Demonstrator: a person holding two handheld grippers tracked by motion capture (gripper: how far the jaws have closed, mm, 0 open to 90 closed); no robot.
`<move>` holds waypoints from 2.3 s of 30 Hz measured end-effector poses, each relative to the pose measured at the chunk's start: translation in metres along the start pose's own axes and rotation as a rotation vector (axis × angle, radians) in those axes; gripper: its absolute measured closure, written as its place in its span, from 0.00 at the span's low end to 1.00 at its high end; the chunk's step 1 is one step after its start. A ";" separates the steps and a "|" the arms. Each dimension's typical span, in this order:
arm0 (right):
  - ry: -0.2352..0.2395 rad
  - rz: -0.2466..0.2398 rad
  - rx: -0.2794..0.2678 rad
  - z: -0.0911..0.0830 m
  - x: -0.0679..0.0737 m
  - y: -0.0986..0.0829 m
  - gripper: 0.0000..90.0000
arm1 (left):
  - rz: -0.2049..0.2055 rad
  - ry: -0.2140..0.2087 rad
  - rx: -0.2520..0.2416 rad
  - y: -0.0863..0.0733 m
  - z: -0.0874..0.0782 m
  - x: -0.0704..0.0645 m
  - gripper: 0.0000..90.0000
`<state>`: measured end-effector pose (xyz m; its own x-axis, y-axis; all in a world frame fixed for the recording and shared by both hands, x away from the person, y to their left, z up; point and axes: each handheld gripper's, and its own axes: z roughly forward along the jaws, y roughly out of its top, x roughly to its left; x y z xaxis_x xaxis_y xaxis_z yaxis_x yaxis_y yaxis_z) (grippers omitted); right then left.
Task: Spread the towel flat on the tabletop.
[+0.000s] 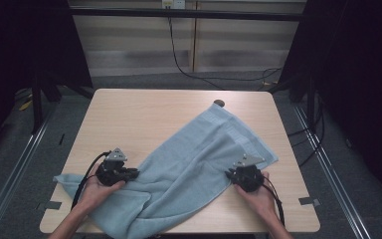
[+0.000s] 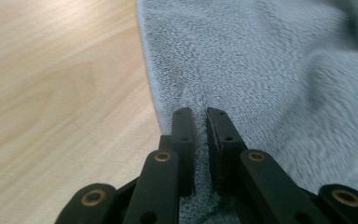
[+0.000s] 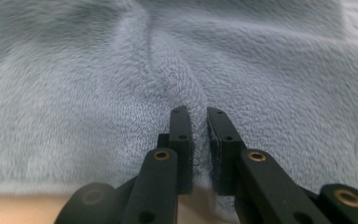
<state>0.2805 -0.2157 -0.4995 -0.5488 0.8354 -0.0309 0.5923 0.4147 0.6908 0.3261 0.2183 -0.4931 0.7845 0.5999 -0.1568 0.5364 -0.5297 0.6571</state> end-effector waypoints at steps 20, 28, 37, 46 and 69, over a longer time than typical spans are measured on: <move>-0.065 0.171 -0.065 0.058 -0.086 0.063 0.87 | -0.065 -0.215 -0.079 0.004 -0.011 -0.033 0.83; 0.098 0.073 -0.174 -0.001 -0.028 0.060 0.74 | -0.051 -0.206 -0.102 -0.002 -0.024 -0.008 0.74; 0.392 -0.067 -0.108 0.005 0.077 0.055 0.71 | 0.032 -0.218 -0.019 -0.003 -0.003 -0.028 0.67; 0.446 -0.150 -0.035 0.043 0.124 0.050 0.59 | 0.037 -0.186 0.018 -0.004 0.007 -0.032 0.94; 0.439 -0.062 -0.253 -0.054 0.083 0.022 0.92 | -0.086 -0.180 -0.053 -0.008 -0.026 -0.015 0.98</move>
<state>0.2159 -0.1569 -0.4479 -0.8068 0.5588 0.1917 0.4193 0.3131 0.8521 0.3019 0.2292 -0.4770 0.7822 0.5223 -0.3397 0.5901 -0.4462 0.6728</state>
